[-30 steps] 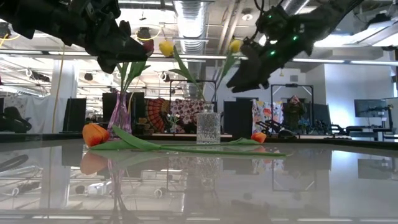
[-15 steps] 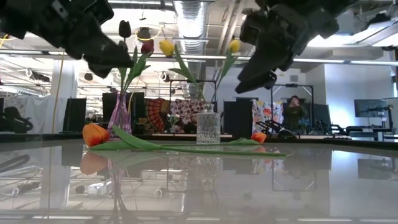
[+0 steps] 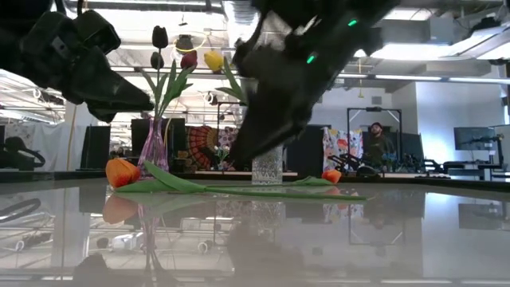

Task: Sort flowers into vase by color
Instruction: Put the bottom orange flower into the transparent vase

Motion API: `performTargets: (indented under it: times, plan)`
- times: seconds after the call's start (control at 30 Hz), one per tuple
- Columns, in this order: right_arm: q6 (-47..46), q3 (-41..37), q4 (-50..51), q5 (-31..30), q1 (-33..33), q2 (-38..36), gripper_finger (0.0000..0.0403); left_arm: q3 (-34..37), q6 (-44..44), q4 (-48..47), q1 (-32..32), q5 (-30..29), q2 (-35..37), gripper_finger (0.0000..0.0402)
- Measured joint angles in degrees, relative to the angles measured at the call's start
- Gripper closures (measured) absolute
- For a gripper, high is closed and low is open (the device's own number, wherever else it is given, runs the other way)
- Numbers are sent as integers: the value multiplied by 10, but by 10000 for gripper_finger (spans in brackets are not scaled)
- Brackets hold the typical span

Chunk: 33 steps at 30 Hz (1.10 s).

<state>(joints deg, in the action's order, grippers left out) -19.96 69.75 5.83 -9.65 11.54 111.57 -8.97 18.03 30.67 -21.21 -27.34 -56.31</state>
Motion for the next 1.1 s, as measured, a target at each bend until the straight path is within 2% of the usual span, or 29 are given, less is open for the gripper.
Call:
performTargets:
  times: [0.13,0.27,0.47,0.6,0.73,0.9,0.97,1.1]
  plan:
    - [-1,65,69,-22,-17,50,227,0,-16,4,0,-1,1,306]
    - [8,105,74,-17,-25,84,227,0,-35,4,0,2,1,306]
    - [9,128,90,18,-24,114,227,0,-48,3,0,17,1,306]
    - [9,130,113,18,-22,120,231,0,-53,1,0,18,1,306]
    - [9,133,137,11,-18,139,274,0,-53,1,0,17,1,306]
    - [9,133,140,13,-7,154,374,0,-53,2,0,16,1,306]
    - [1,132,146,13,-6,142,387,0,-53,2,0,15,1,306]
    - [-16,127,154,20,-9,103,385,0,-53,2,0,15,1,306]
